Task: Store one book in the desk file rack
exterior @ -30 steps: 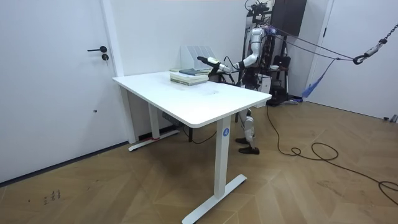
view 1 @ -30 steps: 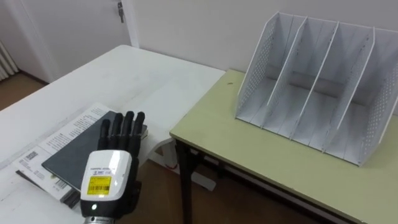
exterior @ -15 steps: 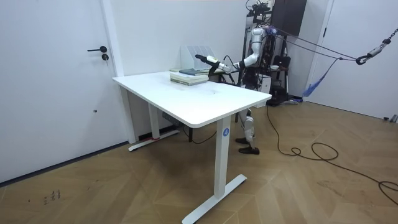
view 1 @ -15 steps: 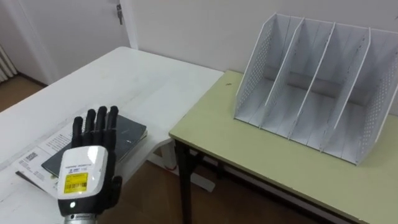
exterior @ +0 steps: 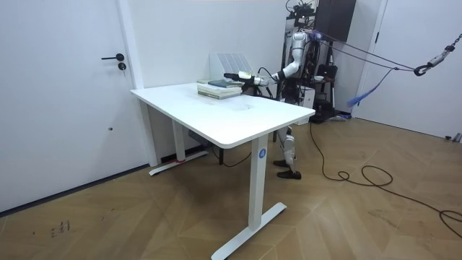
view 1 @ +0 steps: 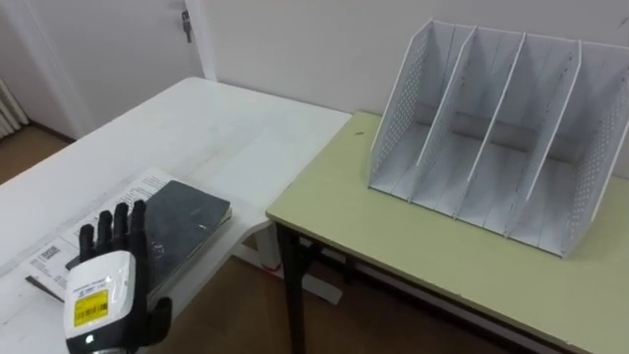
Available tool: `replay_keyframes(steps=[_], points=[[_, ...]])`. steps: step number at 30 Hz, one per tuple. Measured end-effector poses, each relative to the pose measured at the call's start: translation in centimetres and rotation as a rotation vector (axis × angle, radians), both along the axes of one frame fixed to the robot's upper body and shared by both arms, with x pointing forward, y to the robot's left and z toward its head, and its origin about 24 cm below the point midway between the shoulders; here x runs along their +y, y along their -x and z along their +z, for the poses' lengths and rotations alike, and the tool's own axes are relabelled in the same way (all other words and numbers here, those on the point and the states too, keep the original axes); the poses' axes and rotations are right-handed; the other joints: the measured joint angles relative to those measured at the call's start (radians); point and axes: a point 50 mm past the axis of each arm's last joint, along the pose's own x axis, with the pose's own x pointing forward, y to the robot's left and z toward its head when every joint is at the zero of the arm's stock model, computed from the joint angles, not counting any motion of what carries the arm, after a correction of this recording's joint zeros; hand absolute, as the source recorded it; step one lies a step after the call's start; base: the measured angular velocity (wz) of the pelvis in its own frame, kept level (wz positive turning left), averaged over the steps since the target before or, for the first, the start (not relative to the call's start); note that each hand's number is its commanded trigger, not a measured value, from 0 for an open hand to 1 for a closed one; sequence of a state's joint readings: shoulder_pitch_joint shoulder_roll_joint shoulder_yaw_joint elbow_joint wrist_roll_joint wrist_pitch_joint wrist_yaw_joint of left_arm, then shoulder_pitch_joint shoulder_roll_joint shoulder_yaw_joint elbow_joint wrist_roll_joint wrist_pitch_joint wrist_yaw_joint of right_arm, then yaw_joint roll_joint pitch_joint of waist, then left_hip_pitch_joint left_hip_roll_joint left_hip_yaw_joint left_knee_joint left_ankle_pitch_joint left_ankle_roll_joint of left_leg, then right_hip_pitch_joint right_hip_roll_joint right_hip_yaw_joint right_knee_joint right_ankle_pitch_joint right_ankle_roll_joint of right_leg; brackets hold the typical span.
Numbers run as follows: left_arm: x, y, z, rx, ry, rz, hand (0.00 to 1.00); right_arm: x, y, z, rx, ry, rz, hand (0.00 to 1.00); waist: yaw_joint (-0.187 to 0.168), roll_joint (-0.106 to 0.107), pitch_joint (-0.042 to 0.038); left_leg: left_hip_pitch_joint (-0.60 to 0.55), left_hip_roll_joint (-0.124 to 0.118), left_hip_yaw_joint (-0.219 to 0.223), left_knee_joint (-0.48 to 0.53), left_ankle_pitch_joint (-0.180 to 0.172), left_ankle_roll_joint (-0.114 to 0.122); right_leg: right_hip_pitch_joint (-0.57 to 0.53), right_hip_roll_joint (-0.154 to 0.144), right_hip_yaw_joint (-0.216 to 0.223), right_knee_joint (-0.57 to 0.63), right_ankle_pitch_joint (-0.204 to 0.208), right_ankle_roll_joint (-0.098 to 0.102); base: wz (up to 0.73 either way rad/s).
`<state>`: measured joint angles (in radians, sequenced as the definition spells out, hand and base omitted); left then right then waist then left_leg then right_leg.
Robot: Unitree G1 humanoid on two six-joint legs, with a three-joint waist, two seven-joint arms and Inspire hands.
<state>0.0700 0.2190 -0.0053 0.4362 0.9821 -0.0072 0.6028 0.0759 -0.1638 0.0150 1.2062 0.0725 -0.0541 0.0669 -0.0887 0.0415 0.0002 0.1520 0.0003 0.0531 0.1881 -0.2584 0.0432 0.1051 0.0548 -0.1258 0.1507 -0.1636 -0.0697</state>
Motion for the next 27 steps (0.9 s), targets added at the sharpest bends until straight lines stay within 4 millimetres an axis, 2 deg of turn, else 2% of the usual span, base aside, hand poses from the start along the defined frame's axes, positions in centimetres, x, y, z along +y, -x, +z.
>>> replay_keyframes(steps=[6, 7, 8, 9, 11, 19, 27], points=[[-0.2, 0.4, -1.1, 0.063, 0.029, 0.016, 0.0, -0.1, 0.1, 0.0, 0.023, 0.002, -0.011, 0.0, -0.002, 0.0, -0.0005, 0.001, -0.01, 0.001, -0.008, 0.015, -0.001, -0.006, 0.0, 0.014, 0.001, 0.0, 0.0, 0.01], [-0.2, 0.4, -1.2, 0.071, 0.031, 0.016, 0.11, -0.1, 0.1, 0.0, 0.026, 0.002, -0.011, 0.0, -0.001, 0.0, -0.0005, 0.001, -0.01, 0.001, -0.008, 0.015, -0.001, -0.007, 0.0, 0.015, 0.001, 0.0, 0.0, -0.03], [-0.2, 0.5, -1.4, 0.088, 0.036, 0.018, 0.51, -0.1, 0.1, 0.0, 0.028, 0.002, -0.012, 0.0, -0.001, 0.0, -0.0005, 0.0, -0.01, 0.001, -0.008, 0.017, -0.002, -0.008, 0.0, 0.017, 0.002, 0.001, -0.001, 0.0], [-0.3, 0.6, -1.6, 0.106, 0.042, 0.021, 0.71, -0.2, 0.2, 0.0, 0.029, 0.002, -0.015, 0.0, -0.001, 0.0, -0.0005, 0.0, -0.011, 0.001, -0.008, 0.019, -0.002, -0.009, 0.0, 0.019, 0.003, 0.001, -0.002, 0.0], [-0.4, 0.6, -1.8, 0.127, 0.047, 0.032, 1.0, -0.2, 0.3, -0.1, 0.038, 0.001, -0.021, 0.0, -0.002, 0.0, -0.001, 0.0, -0.01, 0.001, -0.008, 0.02, -0.002, -0.01, 0.001, 0.02, 0.004, 0.003, -0.003, -0.02], [0.6, -0.9, -0.8, 0.097, 0.003, 0.087, 1.0, -0.4, 0.1, 0.0, 0.044, 0.014, -0.025, 0.0, 0.0, 0.005, -0.0115, 0.024, -0.011, 0.013, -0.015, 0.023, -0.001, 0.009, 0.002, 0.036, 0.004, 0.01, -0.001, -0.05], [0.5, -1.3, -0.6, 0.07, -0.013, 0.091, 1.0, -0.8, 0.4, 0.1, 0.053, 0.035, -0.027, 0.0, -0.001, 0.011, -0.0112, 0.041, -0.011, 0.022, -0.027, 0.025, 0.002, 0.017, 0.003, 0.044, 0.005, 0.014, 0.002, -0.02]])
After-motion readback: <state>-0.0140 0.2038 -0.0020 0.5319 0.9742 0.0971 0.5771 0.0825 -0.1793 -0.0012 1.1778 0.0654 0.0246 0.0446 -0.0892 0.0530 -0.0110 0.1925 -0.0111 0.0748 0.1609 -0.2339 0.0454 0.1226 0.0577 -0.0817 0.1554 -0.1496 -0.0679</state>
